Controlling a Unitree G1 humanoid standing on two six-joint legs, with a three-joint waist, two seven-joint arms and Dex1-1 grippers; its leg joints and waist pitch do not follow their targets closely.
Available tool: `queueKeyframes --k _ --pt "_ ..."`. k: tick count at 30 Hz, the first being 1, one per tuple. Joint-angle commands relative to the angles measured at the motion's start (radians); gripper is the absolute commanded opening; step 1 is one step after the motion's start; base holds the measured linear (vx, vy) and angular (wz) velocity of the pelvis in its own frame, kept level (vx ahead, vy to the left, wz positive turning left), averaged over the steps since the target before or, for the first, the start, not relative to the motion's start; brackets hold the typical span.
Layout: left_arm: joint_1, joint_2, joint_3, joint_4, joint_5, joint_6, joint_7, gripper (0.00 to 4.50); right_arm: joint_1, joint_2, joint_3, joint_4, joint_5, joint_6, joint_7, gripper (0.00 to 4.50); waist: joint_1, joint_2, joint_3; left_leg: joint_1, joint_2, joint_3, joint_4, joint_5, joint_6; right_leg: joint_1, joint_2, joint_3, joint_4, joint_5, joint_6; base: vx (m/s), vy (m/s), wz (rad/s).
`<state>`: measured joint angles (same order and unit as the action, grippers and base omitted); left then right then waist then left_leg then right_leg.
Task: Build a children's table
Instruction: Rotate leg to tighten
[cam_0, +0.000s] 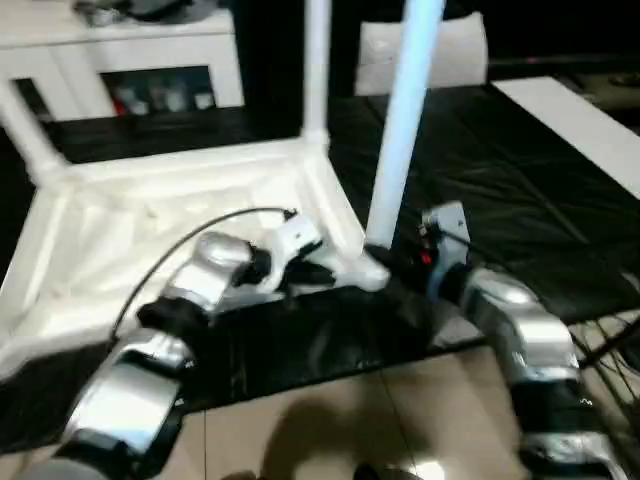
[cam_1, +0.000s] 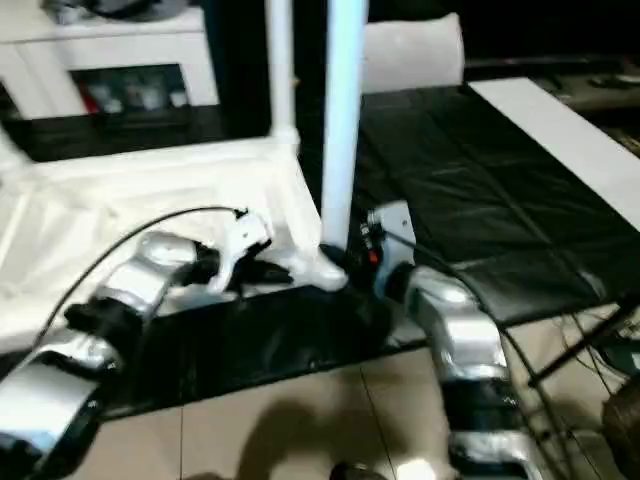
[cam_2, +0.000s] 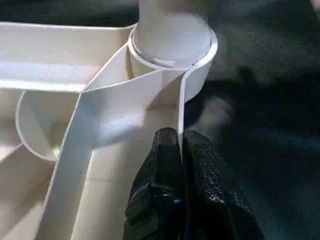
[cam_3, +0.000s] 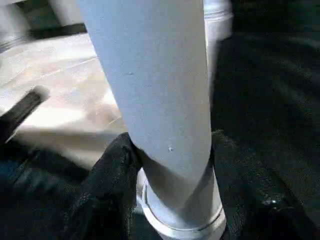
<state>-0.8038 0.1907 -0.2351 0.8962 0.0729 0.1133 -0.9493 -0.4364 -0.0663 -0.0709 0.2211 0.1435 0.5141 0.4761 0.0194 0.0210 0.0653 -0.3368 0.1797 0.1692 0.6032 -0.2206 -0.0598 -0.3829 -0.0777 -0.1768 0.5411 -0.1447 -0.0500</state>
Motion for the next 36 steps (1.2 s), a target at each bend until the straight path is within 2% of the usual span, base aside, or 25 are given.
queueKeyframes --k 1,3,5,6,8,9,10,11,14,16,17,18,19,21,23,24,26,28,29,30,31,32,33,35,36 --pt "-0.059 -0.067 0.028 -0.032 -0.036 -0.026 0.056 0.0 -0.013 0.089 0.075 0.023 0.039 0.034 -0.016 1.88 0.006 -0.006 -0.076 -0.001 0.05 -0.027 -0.069 -0.131 0.05 0.058 -0.102 0.067 -0.078 -0.397 -0.055 0.0 0.0 0.0" --pt "-0.06 -0.07 0.021 -0.026 -0.032 -0.041 0.042 0.0 -0.004 0.108 0.065 0.016 0.032 0.009 -0.05 2.44 0.009 -0.001 -0.078 -0.004 0.052 -0.025 -0.069 -0.095 0.069 0.059 -0.104 0.073 -0.071 -0.366 -0.071 0.0 0.0 0.0" --pt "-0.06 -0.067 0.012 -0.019 -0.024 -0.063 0.034 0.0 0.005 0.115 0.054 0.008 0.021 -0.005 -0.082 2.58 0.012 0.001 -0.084 -0.008 0.054 -0.025 -0.066 -0.038 0.089 0.059 -0.102 0.079 -0.056 -0.285 -0.09 0.0 0.0 0.0" --pt "-0.056 -0.057 0.001 -0.013 -0.017 -0.094 0.008 0.0 0.015 0.111 0.043 0.0 0.019 -0.01 -0.095 2.65 0.015 0.002 -0.089 -0.014 0.058 -0.028 -0.064 0.008 0.104 0.063 -0.103 0.081 -0.042 -0.21 -0.106 0.0 0.0 0.0" --pt "-0.051 -0.038 -0.012 0.002 -0.006 -0.173 -0.026 0.0 0.037 0.113 0.012 -0.022 0.023 -0.006 -0.117 2.87 0.019 0.003 -0.099 -0.016 0.06 -0.029 -0.054 0.096 0.14 0.061 -0.105 0.087 -0.016 -0.067 -0.138 0.0 0.0 0.0" --pt "-0.051 -0.038 -0.012 0.002 -0.006 -0.173 -0.026 0.0 0.037 0.113 0.012 -0.022 0.023 -0.006 -0.117 2.99 0.02 0.002 -0.101 -0.018 0.059 -0.03 -0.051 0.124 0.156 0.06 -0.105 0.089 -0.007 -0.015 -0.152 0.058 -0.013 0.03" --pt "-0.05 -0.029 -0.015 0.007 -0.004 -0.2 -0.046 0.0 0.051 0.106 0.01 -0.038 0.02 -0.011 -0.115 3.07 0.023 0.002 -0.097 -0.019 0.06 -0.028 -0.046 0.146 0.189 0.052 -0.104 0.09 0.005 0.053 -0.189 0.058 -0.013 0.03" --pt "-0.05 -0.026 -0.017 0.008 -0.002 -0.211 -0.052 0.0 0.056 0.103 0.01 -0.045 0.02 -0.012 -0.114 3.15 0.024 0.0 -0.097 -0.021 0.058 -0.026 -0.045 0.138 0.196 0.055 -0.105 0.09 0.005 0.053 -0.191 0.0 0.0 0.0" --pt "-0.053 0.003 -0.029 0.034 0.012 -0.27 -0.085 0.0 0.114 0.05 0.045 -0.108 -0.015 -0.059 -0.1 3.32 0.04 0.001 -0.092 -0.024 0.05 -0.022 -0.047 0.083 0.186 0.057 -0.104 0.088 -0.004 -0.006 -0.172 0.0 0.0 0.0" --pt "-0.05 0.009 -0.026 0.042 0.01 -0.283 -0.092 0.0 0.144 0.037 0.039 -0.148 -0.001 -0.046 -0.083 3.59 0.046 0.007 -0.087 -0.019 0.055 -0.021 -0.051 0.046 0.171 0.055 -0.102 0.086 -0.013 -0.073 -0.149 0.0 0.0 0.0" --pt "-0.048 0.01 -0.018 0.045 0.003 -0.288 -0.097 0.0 0.159 0.027 0.04 -0.168 0.0 -0.049 -0.077 3.59 0.047 0.005 -0.086 -0.02 0.055 -0.021 -0.052 0.031 0.164 0.055 -0.102 0.086 -0.017 -0.098 -0.141 0.0 0.0 0.0" --pt "-0.046 0.009 -0.003 0.049 -0.007 -0.294 -0.089 0.0 0.176 0.011 0.043 -0.192 -0.01 -0.061 -0.073 3.67 0.049 0.005 -0.082 -0.018 0.055 -0.021 -0.056 -0.009 0.133 0.055 -0.1 0.084 -0.029 -0.175 -0.113 0.0 0.0 0.0" --pt "-0.044 0.007 0.015 0.051 -0.021 -0.299 -0.086 0.0 0.195 -0.003 0.044 -0.216 -0.016 -0.084 -0.064 3.78 0.048 0.011 -0.079 -0.018 0.055 -0.022 -0.059 -0.035 0.116 0.055 -0.1 0.082 -0.035 -0.217 -0.101 0.0 0.0 0.0" --pt "-0.038 0.01 0.039 0.046 -0.045 -0.308 -0.086 0.0 0.239 -0.029 0.018 -0.28 0.004 -0.119 -0.036 4.0 0.05 0.002 -0.079 -0.018 0.055 -0.022 -0.06 -0.053 0.104 0.056 -0.099 0.084 -0.037 -0.234 -0.083 0.0 0.0 0.0" --pt "-0.034 0.009 0.053 0.039 -0.066 -0.303 -0.099 0.0 0.267 -0.044 0.005 -0.321 0.032 -0.123 -0.015 4.13 0.049 0.001 -0.078 -0.02 0.055 -0.022 -0.061 -0.052 0.108 0.056 -0.099 0.084 -0.038 -0.233 -0.08 0.0 0.0 0.0" --pt "-0.027 0.009 0.07 0.029 -0.089 -0.306 -0.104 0.27 0.305 -0.065 -0.006 -0.379 0.078 -0.129 0.027 4.28 0.052 -0.004 -0.078 -0.019 0.054 -0.021 -0.06 -0.056 0.115 0.057 -0.1 0.085 -0.039 -0.24 -0.074 0.0 0.0 0.0" --pt "-0.021 0.01 0.08 0.02 -0.103 -0.301 -0.112 0.44 0.325 -0.077 -0.007 -0.411 0.099 -0.131 0.054 4.36 0.052 -0.007 -0.078 -0.021 0.051 -0.02 -0.06 -0.056 0.126 0.057 -0.099 0.083 -0.041 -0.252 -0.065 0.0 0.0 0.0" --pt "-0.007 0.015 0.104 -0.008 -0.135 -0.277 -0.129 0.57 0.362 -0.099 -0.008 -0.483 0.147 -0.09 0.096 4.5 0.054 -0.006 -0.078 -0.027 0.051 -0.021 -0.06 -0.047 0.13 0.062 -0.101 0.081 -0.043 -0.256 -0.065 0.0 0.0 0.0" --pt "-0.003 0.018 0.11 -0.018 -0.142 -0.27 -0.13 0.57 0.368 -0.106 -0.002 -0.495 0.154 -0.086 0.108 4.5 0.055 -0.006 -0.077 -0.025 0.052 -0.021 -0.06 -0.049 0.13 0.057 -0.1 0.08 -0.044 -0.262 -0.064 0.0 0.0 0.0" --pt "0.008 0.026 0.122 -0.04 -0.154 -0.254 -0.132 0.65 0.379 -0.122 0.011 -0.518 0.166 -0.079 0.133 4.5 0.05 -0.007 -0.071 -0.024 0.05 -0.02 -0.062 -0.074 0.125 0.055 -0.096 0.075 -0.053 -0.315 -0.051 0.0 0.0 0.0" --pt "0.022 0.041 0.135 -0.068 -0.16 -0.239 -0.114 0.82 0.386 -0.133 0.026 -0.535 0.172 -0.082 0.15 4.5 0.049 0.004 -0.068 -0.02 0.05 -0.021 -0.063 -0.089 0.115 0.054 -0.097 0.074 -0.056 -0.345 -0.045 0.0 0.0 0.0" --pt "0.032 0.051 0.143 -0.085 -0.162 -0.231 -0.1 0.92 0.39 -0.139 0.036 -0.545 0.175 -0.084 0.159 4.5 0.045 0.0 -0.066 -0.016 0.047 -0.019 -0.064 -0.113 0.104 0.053 -0.094 0.072 -0.066 -0.392 -0.024 0.0 0.0 0.0" --pt "0.05 0.062 0.157 -0.12 -0.172 -0.204 -0.085 0.98 0.39 -0.138 0.044 -0.555 0.179 -0.083 0.162 4.5 0.041 0.003 -0.06 -0.012 0.046 -0.019 -0.066 -0.143 0.089 0.051 -0.092 0.069 -0.075 -0.444 -0.003 0.0 0.0 0.0" --pt "0.089 0.082 0.186 -0.196 -0.189 -0.144 -0.056 1.04 0.38 -0.129 0.059 -0.568 0.194 -0.078 0.158 4.5 0.036 0.003 -0.061 -0.011 0.043 -0.021 -0.066 -0.153 0.077 0.052 -0.093 0.066 -0.077 -0.467 0.01 0.0 0.0 0.0" --pt "0.115 0.094 0.203 -0.248 -0.201 -0.108 -0.039 1.31 0.37 -0.118 0.064 -0.573 0.202 -0.072 0.149 4.5 0.031 0.004 -0.065 -0.013 0.048 -0.025 -0.068 -0.141 0.067 0.054 -0.094 0.065 -0.073 -0.46 0.011 0.0 0.0 0.0"
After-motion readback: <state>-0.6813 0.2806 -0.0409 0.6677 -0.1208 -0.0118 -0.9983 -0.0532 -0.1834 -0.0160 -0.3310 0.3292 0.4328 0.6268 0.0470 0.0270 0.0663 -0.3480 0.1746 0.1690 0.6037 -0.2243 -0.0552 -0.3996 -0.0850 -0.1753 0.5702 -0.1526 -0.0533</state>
